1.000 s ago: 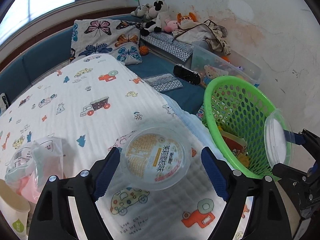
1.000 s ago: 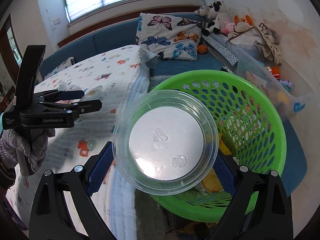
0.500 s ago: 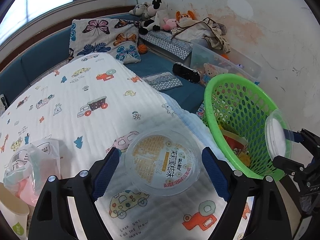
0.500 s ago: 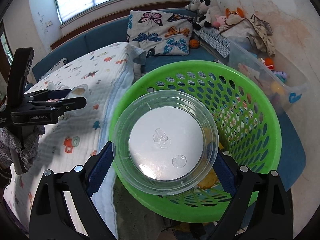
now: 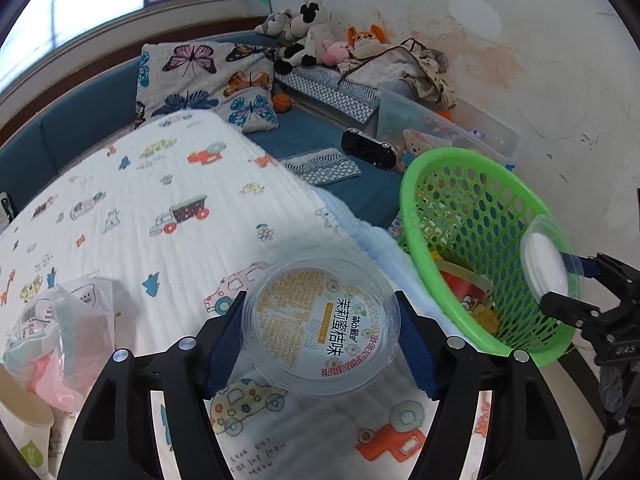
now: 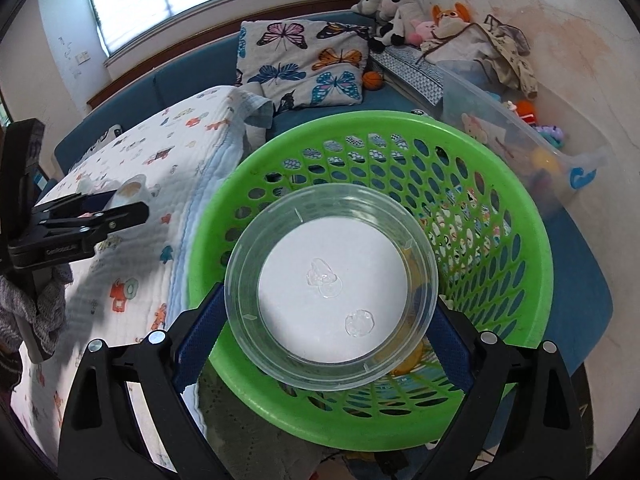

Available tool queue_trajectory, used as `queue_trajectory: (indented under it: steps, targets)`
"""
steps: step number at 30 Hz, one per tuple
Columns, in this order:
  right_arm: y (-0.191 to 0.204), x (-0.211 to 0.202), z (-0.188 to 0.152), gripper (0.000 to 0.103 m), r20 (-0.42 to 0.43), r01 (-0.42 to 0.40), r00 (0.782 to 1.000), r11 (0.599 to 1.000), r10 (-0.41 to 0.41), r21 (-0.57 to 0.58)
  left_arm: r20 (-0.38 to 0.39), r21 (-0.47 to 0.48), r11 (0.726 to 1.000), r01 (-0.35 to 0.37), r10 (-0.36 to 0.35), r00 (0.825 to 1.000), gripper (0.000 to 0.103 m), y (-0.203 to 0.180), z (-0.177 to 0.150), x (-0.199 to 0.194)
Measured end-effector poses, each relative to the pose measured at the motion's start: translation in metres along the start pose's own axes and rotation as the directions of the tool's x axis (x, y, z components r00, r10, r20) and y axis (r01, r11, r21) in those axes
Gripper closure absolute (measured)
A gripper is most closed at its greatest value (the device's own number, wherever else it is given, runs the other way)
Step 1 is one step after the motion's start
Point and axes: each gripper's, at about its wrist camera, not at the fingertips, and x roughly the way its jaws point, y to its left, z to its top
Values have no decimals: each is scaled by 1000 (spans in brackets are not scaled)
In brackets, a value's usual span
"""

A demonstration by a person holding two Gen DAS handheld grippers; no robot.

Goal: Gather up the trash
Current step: 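Release the lid into the basket with the right gripper while the left gripper drops the container in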

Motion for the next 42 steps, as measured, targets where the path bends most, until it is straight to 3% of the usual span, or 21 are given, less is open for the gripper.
queue_trajectory:
  steps: [15,29,42]
  targets:
    - [-18,-14,-2,7,32,21,999,998,-23,51,62,52,996,76,-79,995,35,-45,18,-26]
    - [-42,-37,-18,7,49,43,998,997,-46,71,12,102,988,120,-122,992,35,-98,25,-2]
    - [-45,-36,-26,7,37,36,999,997,-39,72,-23,101,985,137,-136,990,29,-109,20,9]
